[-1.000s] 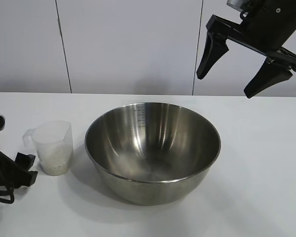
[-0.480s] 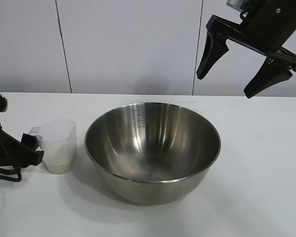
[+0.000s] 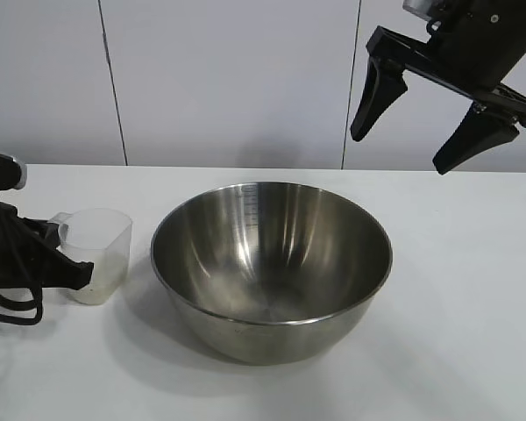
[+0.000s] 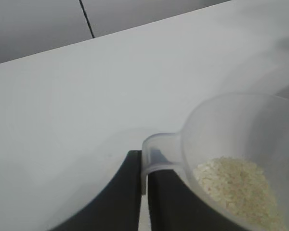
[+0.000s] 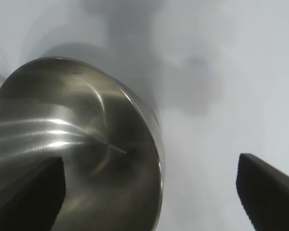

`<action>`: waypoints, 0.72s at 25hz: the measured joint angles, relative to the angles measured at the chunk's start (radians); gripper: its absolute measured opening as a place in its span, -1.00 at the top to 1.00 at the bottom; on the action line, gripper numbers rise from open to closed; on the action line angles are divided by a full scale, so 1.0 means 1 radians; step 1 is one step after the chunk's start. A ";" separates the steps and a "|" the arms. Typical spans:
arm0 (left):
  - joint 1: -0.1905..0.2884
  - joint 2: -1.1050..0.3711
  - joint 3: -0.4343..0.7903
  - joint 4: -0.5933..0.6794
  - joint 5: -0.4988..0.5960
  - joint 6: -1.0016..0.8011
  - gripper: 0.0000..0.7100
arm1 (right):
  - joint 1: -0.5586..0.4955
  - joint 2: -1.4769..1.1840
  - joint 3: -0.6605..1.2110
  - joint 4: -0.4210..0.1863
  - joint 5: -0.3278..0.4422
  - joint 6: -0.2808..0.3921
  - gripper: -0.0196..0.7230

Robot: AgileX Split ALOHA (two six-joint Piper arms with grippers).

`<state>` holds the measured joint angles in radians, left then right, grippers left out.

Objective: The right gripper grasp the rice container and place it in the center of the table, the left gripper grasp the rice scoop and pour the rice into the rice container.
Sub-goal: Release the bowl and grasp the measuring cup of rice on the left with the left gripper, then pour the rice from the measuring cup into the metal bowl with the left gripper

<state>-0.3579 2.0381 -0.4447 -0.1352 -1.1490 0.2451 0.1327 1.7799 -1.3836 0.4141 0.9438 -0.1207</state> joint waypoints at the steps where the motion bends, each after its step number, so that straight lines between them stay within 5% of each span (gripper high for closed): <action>1: 0.000 -0.010 0.000 0.021 0.003 0.002 0.97 | 0.000 0.000 0.000 0.000 0.000 0.000 -0.83; 10: 0.001 -0.222 -0.006 0.107 0.017 0.076 0.97 | 0.000 0.000 0.000 -0.001 0.003 0.000 -0.83; 18: -0.038 -0.392 -0.161 0.195 0.409 0.338 0.97 | 0.000 0.000 0.000 -0.001 0.003 0.000 -0.83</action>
<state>-0.3961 1.6457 -0.6053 0.0595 -0.7396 0.5828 0.1327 1.7799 -1.3836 0.4129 0.9472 -0.1207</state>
